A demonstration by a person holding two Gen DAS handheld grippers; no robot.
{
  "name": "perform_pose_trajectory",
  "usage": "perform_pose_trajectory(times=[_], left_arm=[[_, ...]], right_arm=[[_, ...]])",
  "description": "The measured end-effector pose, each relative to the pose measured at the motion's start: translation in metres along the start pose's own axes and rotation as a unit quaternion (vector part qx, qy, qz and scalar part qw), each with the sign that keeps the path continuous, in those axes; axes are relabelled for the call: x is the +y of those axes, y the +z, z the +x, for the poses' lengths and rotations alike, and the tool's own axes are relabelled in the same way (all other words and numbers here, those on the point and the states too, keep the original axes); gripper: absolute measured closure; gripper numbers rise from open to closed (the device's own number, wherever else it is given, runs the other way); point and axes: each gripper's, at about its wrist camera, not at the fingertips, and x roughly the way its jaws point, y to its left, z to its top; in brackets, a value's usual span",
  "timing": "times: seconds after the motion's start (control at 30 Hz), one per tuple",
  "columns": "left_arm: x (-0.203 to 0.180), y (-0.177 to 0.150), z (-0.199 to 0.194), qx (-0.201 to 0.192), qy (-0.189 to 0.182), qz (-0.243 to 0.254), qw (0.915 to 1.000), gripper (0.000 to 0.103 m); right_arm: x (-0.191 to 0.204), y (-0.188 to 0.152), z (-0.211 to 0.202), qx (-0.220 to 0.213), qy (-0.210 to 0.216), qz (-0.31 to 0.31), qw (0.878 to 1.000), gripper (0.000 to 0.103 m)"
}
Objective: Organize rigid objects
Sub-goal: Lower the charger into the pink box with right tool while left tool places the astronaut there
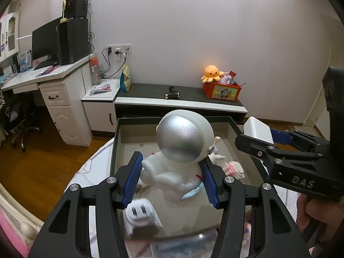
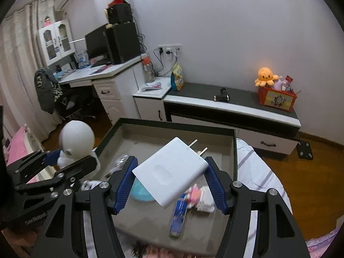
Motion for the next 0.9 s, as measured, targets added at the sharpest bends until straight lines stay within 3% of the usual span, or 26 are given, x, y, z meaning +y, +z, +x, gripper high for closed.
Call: perform_pose_trajectory(times=[0.23, 0.6, 0.7, 0.77, 0.83, 0.9], left_arm=[[0.004, 0.007, 0.041, 0.027, 0.003, 0.000, 0.9996, 0.049], [0.004, 0.001, 0.077, 0.059, 0.015, 0.010, 0.9981, 0.048], [0.003, 0.001, 0.075, 0.056, 0.022, 0.011, 0.9981, 0.047], [0.004, 0.001, 0.070, 0.049, 0.024, 0.010, 0.9985, 0.036], [0.005, 0.003, 0.061, 0.037, 0.032, 0.008, 0.9988, 0.018], [0.006, 0.003, 0.051, 0.026, 0.040, 0.006, 0.9989, 0.008]], right_arm=[[-0.015, 0.007, 0.040, 0.026, -0.010, 0.015, 0.999, 0.038], [-0.023, 0.004, 0.067, 0.051, -0.027, 0.023, 0.998, 0.037], [-0.024, 0.002, 0.067, 0.049, -0.032, 0.024, 0.998, 0.018], [-0.025, 0.001, 0.064, 0.047, -0.032, 0.029, 0.998, 0.016], [-0.026, 0.001, 0.062, 0.047, -0.037, 0.037, 0.998, 0.006], [-0.028, 0.000, 0.058, 0.044, -0.058, 0.044, 0.996, 0.000]])
